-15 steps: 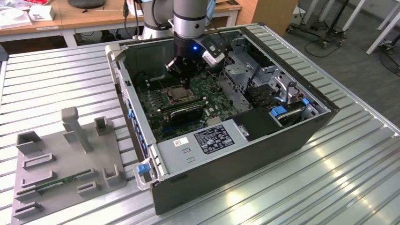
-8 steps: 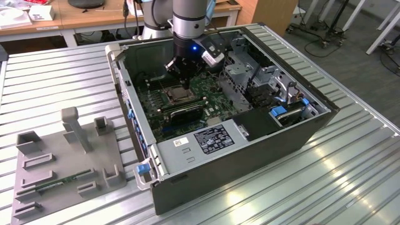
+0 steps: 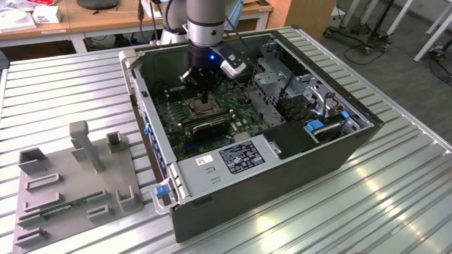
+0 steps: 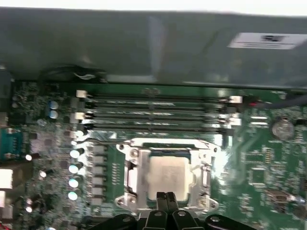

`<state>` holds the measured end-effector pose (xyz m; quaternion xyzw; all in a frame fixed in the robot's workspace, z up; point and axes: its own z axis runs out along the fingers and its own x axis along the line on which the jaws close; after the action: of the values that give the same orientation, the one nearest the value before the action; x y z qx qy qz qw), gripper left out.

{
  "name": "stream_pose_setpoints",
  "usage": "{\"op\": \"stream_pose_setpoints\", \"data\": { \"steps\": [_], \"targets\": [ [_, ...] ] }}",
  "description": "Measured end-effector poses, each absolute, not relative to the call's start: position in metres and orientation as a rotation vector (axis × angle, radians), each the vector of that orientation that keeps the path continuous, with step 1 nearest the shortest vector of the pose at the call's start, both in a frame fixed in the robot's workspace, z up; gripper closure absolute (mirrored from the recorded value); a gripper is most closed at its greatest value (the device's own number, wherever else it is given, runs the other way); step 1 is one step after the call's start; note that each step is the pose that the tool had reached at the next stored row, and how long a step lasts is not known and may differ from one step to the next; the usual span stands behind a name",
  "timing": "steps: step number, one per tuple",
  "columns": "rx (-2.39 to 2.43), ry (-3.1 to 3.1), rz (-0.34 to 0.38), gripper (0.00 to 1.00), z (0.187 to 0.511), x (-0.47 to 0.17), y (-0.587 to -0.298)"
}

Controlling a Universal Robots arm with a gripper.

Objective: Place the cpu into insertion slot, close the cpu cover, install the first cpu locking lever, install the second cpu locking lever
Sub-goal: 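Close the cpu cover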

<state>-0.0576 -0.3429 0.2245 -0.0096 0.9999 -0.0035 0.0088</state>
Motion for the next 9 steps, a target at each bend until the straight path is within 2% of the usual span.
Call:
{"op": "stream_pose_setpoints", "data": {
  "steps": [9],
  "targets": [
    [-0.03, 3.124, -0.014, 0.89, 0.219, -0.073, -0.34]
  ]
}}
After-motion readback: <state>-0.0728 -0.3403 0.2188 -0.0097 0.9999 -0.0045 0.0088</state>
